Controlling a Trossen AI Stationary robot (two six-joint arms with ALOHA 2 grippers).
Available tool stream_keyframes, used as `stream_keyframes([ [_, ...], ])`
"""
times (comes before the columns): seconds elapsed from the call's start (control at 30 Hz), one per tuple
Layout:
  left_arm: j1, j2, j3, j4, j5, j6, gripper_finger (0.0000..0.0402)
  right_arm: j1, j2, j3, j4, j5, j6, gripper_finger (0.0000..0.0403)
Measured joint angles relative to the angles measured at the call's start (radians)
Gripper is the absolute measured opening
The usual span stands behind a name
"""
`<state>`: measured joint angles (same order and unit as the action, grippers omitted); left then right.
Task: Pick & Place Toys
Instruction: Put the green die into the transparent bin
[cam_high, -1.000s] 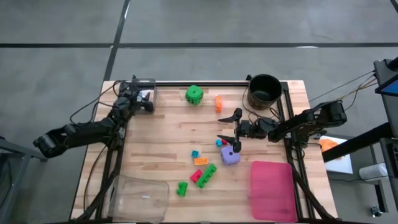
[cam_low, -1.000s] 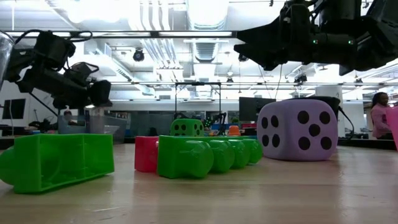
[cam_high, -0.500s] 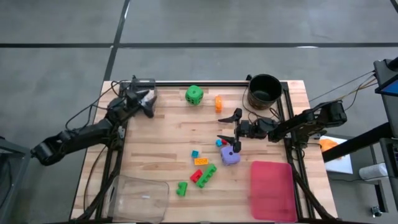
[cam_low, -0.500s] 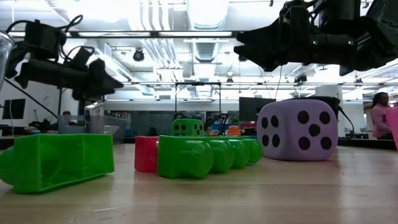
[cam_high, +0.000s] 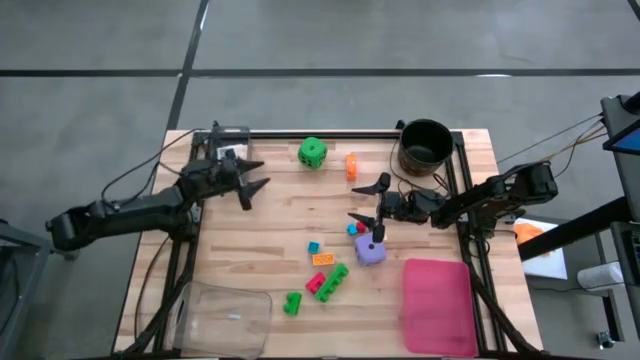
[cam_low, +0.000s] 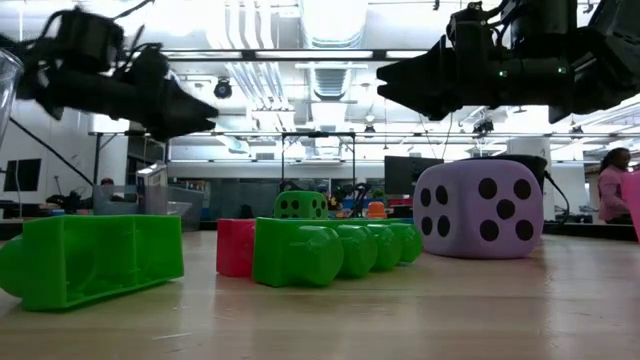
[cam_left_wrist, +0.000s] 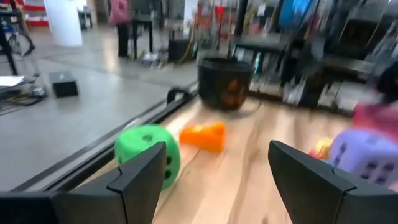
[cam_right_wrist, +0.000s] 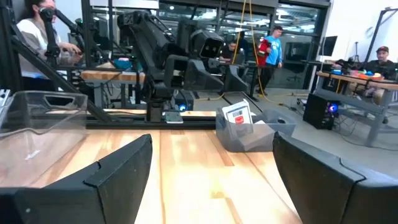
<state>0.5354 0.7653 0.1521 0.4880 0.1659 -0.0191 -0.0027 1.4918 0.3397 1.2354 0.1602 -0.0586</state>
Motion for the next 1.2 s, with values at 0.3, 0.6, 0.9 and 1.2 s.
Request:
stream_keyframes([
  [0.3,-0.091,0.201,0.205,-0.216,-0.166,0.186,0.0316,0.0,0.0,0.0,-0.007,0.0,0.0,0.0331],
  [0.6,-0.091,0.526,0.496,-0.419,-0.239,0.313,0.0393,0.0,0.0,0.001,-0.025,0.0,-0.018,0.0331],
  [0.9,-0.103,0.828,0.759,-0.523,-0.322,0.413,0.0386,0.0,0.0,0.001,-0.039,0.0,-0.028,0.0331],
  [1.2,-0.109,1.061,0.925,-0.572,-0.412,0.435,0.0386,0.0,0.0,0.001,-0.051,0.0,-0.034,0.0331],
])
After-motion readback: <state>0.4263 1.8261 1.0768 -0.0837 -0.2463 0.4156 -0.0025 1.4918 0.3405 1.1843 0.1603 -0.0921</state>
